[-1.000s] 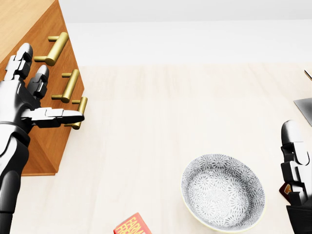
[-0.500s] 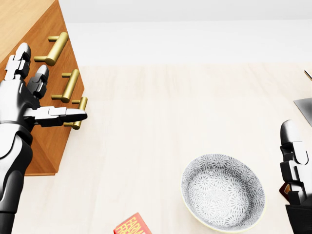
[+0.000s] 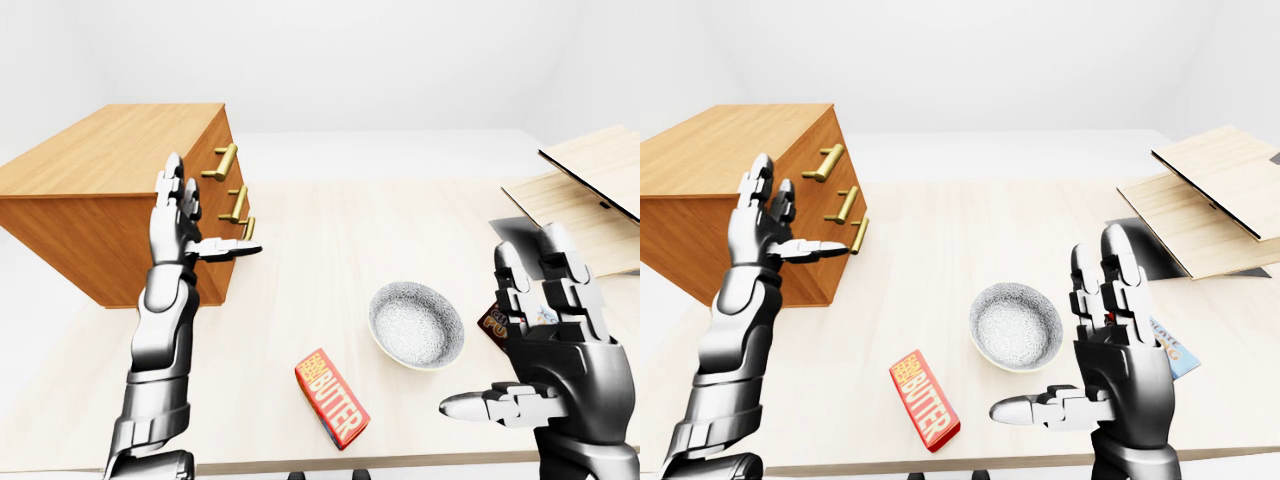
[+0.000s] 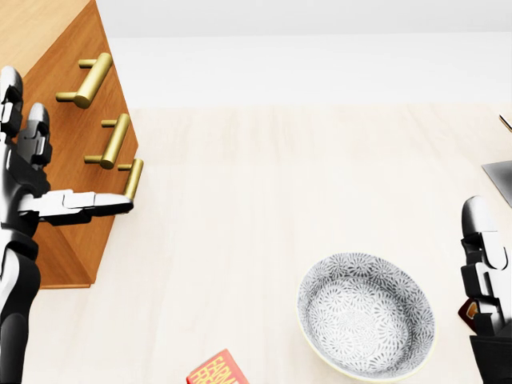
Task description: Close the top drawer of the cabinet and put the bowl on top of it.
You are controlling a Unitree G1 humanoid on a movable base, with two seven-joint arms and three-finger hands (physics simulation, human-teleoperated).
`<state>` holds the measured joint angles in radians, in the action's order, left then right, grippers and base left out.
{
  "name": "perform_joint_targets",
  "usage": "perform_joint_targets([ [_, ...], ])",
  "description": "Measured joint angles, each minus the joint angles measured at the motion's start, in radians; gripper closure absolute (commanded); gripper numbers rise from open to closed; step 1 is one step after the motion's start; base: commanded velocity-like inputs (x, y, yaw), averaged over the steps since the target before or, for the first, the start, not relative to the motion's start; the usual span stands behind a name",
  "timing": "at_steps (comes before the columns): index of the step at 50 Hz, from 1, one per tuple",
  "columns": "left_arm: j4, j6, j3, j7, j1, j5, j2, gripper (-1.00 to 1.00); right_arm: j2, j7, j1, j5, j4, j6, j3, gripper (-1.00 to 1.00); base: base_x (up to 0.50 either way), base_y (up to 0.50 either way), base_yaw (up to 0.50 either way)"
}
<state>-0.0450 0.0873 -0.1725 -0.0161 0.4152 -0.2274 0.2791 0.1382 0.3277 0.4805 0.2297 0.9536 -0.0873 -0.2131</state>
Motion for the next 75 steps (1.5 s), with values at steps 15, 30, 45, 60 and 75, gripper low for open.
perform_joint_targets([
  [15,0.340,0.000,-0.055,0.035,-0.139,0.050,-0.058,-1.00,0.002,0.001,-0.002,0.003,0.005,0.000,-0.004,-1.00,0.00,0.00,0.00],
  [30,0.771,0.000,0.054,0.108,-0.358,0.175,-0.156,-1.00,0.003,0.003,-0.003,0.005,0.008,0.000,-0.007,-1.00,0.00,0.00,0.00],
  [45,0.932,0.000,0.331,0.108,-0.555,0.400,-0.207,-1.00,0.010,0.015,0.001,0.016,0.018,0.000,-0.021,-1.00,0.00,0.00,0.00],
  [60,1.052,0.000,0.594,0.158,-0.579,0.708,-0.290,-1.00,0.020,0.031,-0.016,0.092,0.062,0.000,-0.117,-1.00,0.00,0.00,0.00],
  [75,1.083,0.000,0.789,0.459,-0.551,1.220,-0.577,-1.00,-0.061,-0.039,-0.016,0.267,0.087,0.000,-0.249,-1.00,0.00,0.00,0.00],
])
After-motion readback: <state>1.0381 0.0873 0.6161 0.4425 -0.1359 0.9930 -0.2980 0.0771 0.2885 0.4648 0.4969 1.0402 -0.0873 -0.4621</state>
